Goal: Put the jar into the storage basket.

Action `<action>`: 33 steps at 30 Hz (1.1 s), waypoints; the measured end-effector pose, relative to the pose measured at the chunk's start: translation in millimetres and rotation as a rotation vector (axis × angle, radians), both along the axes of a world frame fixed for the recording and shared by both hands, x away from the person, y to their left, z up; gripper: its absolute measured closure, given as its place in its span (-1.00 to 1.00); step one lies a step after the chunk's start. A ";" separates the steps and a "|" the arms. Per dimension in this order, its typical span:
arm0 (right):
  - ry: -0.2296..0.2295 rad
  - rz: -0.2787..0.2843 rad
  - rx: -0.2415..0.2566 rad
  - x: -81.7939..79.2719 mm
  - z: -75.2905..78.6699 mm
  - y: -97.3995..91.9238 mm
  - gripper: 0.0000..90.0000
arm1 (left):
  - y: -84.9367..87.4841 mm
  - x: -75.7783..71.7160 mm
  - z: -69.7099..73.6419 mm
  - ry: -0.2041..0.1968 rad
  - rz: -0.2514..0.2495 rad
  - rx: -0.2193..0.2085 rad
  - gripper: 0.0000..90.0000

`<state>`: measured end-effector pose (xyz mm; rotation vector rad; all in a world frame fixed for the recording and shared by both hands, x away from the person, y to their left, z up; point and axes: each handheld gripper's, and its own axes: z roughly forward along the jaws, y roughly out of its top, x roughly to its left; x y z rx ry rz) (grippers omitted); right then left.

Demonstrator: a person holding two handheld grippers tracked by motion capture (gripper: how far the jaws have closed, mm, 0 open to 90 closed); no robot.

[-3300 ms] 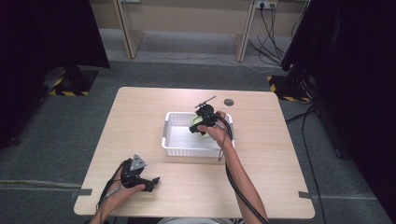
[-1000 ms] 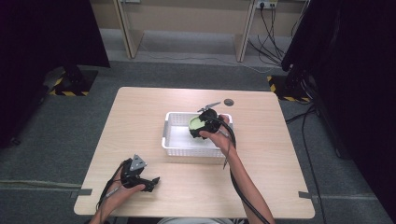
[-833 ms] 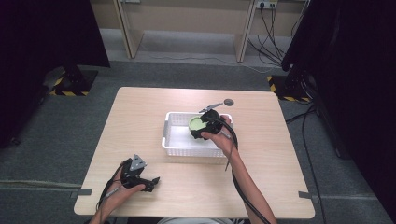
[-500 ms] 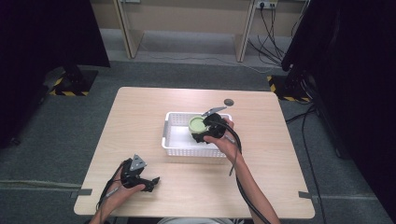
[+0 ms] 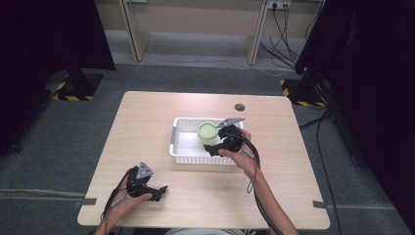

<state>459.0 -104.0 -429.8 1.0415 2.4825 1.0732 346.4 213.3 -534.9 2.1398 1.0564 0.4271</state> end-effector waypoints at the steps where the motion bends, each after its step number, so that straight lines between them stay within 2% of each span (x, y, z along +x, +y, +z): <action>1: -0.004 0.003 0.002 -1.7 0.5 -0.5 -0.85 | 0.0 0.0 0.0 0.000 0.000 0.000 -1.00; 22: -0.025 0.049 0.052 -36.3 -9.7 -8.5 -0.85 | 0.0 0.0 0.0 0.000 0.000 0.000 -1.00; 33: -0.032 0.058 0.042 -48.3 -8.9 -12.6 -0.85 | 0.0 0.0 0.0 0.000 0.000 0.000 -1.00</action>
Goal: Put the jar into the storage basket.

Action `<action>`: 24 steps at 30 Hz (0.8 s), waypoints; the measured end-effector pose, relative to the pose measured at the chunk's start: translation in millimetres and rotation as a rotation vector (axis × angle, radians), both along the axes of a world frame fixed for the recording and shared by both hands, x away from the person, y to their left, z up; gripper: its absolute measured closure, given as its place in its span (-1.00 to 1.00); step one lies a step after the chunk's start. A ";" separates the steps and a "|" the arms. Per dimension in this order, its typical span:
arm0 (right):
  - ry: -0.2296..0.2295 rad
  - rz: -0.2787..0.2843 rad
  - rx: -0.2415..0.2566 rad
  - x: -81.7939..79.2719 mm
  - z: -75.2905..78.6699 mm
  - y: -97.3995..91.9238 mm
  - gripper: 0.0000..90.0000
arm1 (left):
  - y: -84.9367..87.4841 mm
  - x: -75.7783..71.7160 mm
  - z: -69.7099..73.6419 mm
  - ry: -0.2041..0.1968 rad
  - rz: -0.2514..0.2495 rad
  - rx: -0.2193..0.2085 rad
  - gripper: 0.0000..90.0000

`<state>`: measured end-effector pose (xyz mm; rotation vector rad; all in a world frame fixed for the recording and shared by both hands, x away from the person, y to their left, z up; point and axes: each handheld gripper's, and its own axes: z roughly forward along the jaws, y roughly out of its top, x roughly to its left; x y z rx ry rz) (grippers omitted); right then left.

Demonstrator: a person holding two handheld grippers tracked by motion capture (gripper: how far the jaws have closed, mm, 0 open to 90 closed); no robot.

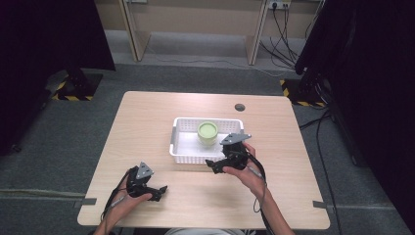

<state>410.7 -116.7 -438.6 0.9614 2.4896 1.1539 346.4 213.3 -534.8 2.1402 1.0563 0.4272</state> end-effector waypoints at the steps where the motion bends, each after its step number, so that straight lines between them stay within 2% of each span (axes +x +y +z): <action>1: 0.000 0.000 0.000 -0.9 0.2 -0.6 -0.85 | 0.0 0.0 0.0 0.000 0.000 0.000 -1.00; 6: -0.008 -0.001 0.008 -5.3 1.2 -3.1 -0.85 | 0.0 0.0 0.0 0.000 0.000 0.000 -1.00; 24: 0.009 -0.014 0.005 -25.4 -7.6 -20.7 -0.85 | 0.0 0.0 0.0 0.000 0.000 0.000 -1.00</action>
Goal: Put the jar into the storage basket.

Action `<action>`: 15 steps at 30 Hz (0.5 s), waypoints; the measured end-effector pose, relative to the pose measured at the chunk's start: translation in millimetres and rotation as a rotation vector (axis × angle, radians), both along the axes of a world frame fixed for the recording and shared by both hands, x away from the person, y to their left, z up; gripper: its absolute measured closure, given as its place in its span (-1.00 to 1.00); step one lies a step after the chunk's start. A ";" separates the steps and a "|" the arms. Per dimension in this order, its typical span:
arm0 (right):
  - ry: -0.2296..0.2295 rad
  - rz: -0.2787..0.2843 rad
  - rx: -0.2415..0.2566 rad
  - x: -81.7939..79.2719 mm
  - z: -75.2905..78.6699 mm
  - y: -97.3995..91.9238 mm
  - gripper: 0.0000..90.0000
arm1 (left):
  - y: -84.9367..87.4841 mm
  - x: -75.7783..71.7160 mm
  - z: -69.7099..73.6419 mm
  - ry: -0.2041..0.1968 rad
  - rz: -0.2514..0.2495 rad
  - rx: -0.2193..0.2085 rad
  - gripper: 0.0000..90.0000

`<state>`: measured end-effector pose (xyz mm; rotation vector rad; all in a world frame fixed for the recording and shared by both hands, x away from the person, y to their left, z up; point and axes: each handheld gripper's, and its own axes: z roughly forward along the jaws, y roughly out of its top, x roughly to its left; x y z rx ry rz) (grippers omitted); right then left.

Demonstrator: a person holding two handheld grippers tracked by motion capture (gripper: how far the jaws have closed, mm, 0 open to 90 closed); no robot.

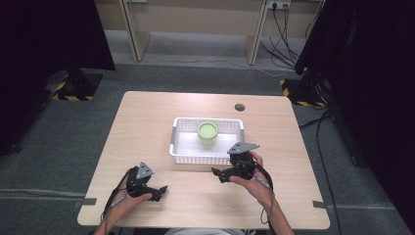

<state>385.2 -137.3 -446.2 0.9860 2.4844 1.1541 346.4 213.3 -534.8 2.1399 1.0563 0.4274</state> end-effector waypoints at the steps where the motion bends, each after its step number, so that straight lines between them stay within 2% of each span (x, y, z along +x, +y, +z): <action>1: 0.001 0.000 -0.001 -1.1 -0.8 -1.5 -0.85 | 0.0 0.0 0.0 0.000 0.000 0.000 -1.00; 15: 0.011 -0.010 0.002 -17.1 -7.2 -14.7 -0.85 | 0.0 0.0 0.0 0.000 0.000 0.000 -1.00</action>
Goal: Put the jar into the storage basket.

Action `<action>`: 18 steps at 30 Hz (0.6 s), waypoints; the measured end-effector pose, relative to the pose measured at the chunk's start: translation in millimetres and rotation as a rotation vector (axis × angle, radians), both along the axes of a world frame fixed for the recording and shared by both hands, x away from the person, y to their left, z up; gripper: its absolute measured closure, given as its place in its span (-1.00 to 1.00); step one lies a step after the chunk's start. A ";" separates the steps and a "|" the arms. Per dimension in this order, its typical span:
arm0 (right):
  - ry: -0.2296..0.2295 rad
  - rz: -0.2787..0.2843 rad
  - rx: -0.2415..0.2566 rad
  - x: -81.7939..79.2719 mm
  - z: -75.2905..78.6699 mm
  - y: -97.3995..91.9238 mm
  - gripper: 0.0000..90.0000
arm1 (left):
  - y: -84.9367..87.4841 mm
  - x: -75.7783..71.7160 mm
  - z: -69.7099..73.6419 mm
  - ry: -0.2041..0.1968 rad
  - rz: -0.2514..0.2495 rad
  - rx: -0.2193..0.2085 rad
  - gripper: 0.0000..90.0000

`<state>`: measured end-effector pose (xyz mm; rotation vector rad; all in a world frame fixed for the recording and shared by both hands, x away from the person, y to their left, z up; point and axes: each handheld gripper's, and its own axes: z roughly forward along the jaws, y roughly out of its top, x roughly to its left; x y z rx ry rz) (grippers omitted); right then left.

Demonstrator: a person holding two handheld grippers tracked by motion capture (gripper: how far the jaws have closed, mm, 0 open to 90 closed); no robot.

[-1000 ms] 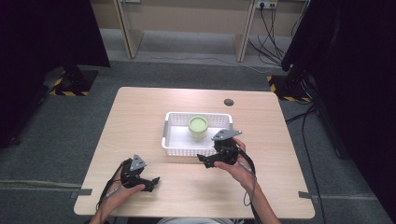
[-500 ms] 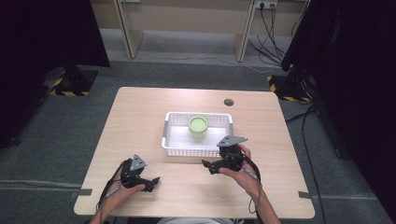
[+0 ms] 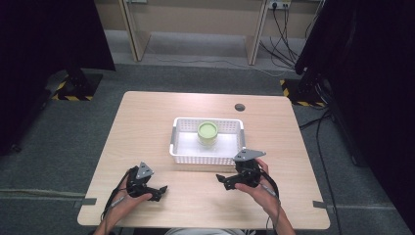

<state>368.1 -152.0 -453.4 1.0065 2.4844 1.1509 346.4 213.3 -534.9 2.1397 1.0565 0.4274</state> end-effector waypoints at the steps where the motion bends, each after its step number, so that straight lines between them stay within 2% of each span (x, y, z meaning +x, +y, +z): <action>1: 0.003 -0.003 -0.001 -0.7 -0.7 -0.8 -0.85 | 0.0 0.0 0.0 0.000 0.000 0.000 -1.00; 18: 0.019 -0.034 -0.003 -10.1 -12.7 -17.6 -0.85 | 0.0 0.0 0.0 0.000 0.000 0.000 -1.00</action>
